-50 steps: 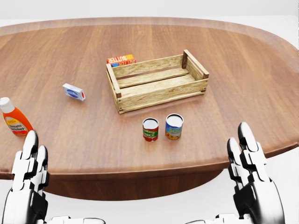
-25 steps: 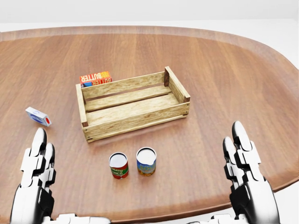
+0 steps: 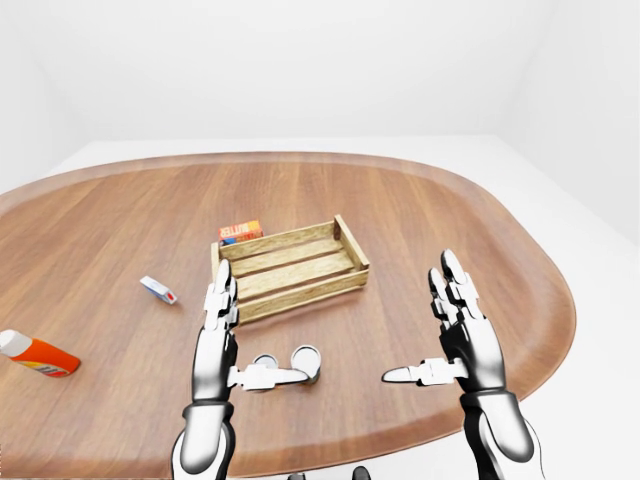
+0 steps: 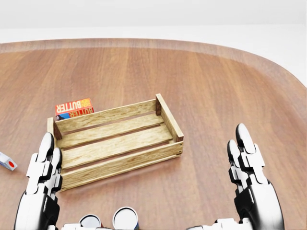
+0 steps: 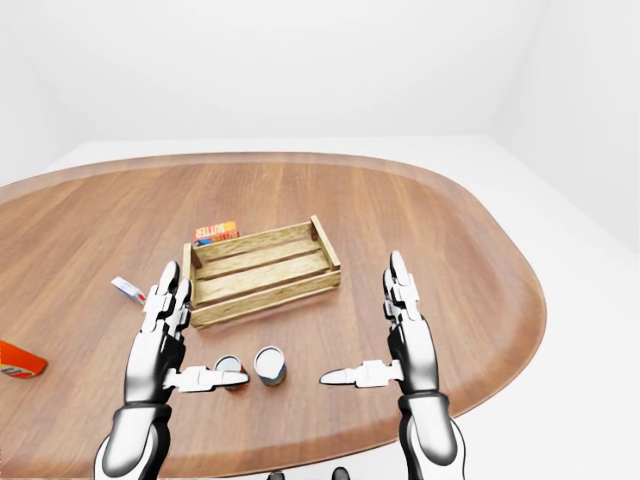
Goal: Pick up the tomato sauce, and put it in the wooden tray.
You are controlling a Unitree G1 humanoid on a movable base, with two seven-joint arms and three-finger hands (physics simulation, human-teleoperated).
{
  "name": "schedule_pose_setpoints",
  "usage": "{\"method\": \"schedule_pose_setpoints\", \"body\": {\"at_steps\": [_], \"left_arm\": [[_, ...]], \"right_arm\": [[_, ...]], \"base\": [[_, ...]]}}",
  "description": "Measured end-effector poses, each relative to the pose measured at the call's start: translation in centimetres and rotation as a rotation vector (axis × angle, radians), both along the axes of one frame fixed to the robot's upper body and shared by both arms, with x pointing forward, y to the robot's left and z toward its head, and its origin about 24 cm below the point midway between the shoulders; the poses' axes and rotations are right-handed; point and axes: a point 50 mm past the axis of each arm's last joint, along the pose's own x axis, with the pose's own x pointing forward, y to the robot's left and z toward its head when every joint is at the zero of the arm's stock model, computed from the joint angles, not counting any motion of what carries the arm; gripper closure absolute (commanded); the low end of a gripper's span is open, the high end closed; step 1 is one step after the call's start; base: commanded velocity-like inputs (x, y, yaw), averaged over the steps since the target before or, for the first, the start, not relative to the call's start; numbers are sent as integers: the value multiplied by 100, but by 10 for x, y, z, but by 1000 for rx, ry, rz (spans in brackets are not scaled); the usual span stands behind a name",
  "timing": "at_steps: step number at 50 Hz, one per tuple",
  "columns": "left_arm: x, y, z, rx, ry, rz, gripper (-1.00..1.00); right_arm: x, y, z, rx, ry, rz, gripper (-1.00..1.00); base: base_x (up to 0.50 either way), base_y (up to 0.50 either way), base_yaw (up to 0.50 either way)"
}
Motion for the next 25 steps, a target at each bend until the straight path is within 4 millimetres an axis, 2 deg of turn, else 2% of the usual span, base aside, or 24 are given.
{"method": "schedule_pose_setpoints", "body": {"at_steps": [25], "left_arm": [[-1, -1, 1, 0, -2, -12, -100]], "right_arm": [[0, 2, 1, -6, -3, 4, -100]], "base": [[51, -16, 0]]}}
